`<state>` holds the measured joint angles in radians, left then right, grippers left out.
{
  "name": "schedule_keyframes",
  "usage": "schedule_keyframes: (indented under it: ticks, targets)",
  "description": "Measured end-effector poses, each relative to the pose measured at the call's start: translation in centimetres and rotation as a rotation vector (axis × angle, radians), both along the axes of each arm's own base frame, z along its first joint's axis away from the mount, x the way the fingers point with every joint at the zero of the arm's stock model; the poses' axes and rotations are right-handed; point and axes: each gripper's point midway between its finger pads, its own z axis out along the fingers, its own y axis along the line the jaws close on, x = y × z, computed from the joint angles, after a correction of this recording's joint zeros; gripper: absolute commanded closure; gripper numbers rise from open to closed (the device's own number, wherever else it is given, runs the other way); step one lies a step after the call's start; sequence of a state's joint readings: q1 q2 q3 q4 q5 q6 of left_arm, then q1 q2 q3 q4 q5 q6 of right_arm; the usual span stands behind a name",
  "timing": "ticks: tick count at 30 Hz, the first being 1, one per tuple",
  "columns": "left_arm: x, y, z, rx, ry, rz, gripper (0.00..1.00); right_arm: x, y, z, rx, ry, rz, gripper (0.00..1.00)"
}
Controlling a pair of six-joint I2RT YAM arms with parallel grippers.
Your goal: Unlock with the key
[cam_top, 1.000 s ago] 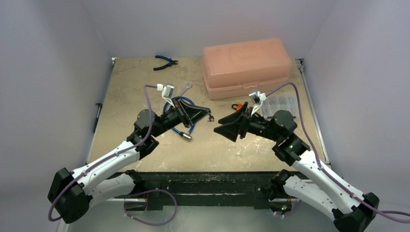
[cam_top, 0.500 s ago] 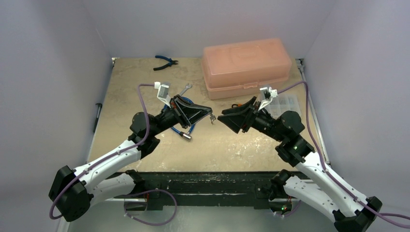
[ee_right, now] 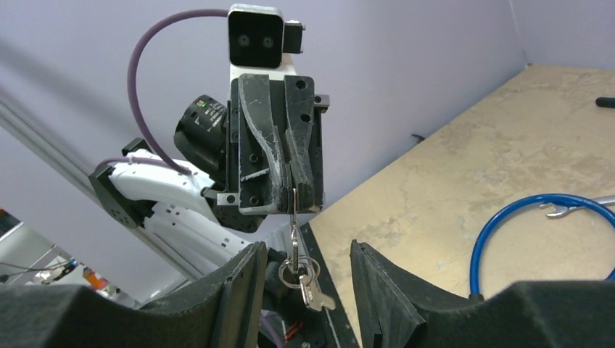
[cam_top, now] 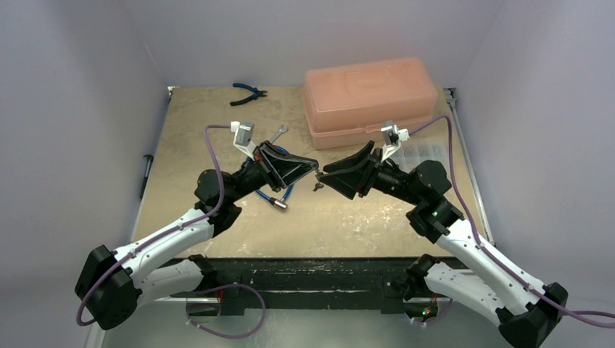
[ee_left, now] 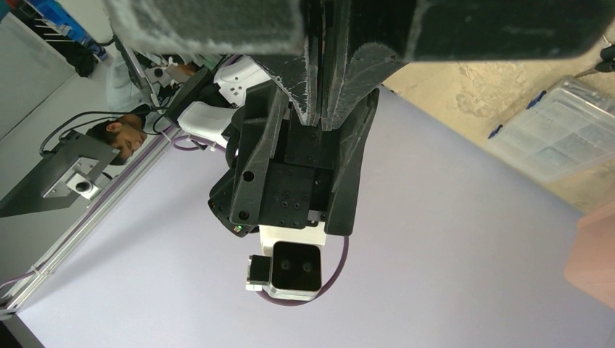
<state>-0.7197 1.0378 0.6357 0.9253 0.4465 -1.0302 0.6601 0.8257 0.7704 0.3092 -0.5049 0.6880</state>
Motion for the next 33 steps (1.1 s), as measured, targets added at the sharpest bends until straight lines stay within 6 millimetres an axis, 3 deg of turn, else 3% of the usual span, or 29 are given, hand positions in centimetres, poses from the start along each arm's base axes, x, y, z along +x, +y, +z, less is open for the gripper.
schedule_keyframes:
  ticks: [10,28,33]
  targets:
    - [-0.2,0.0,0.6,-0.032,-0.001,-0.017,1.0,-0.4,0.6,0.0,0.004,-0.003,0.054,0.54]
    - [-0.3,0.1,1.0,-0.058,0.003,-0.03,1.0,-0.5,1.0,0.7,0.03,-0.025,0.074,0.74]
    - [-0.2,0.1,1.1,-0.062,0.004,-0.024,1.0,-0.5,1.0,0.9,0.04,-0.029,0.078,0.84]
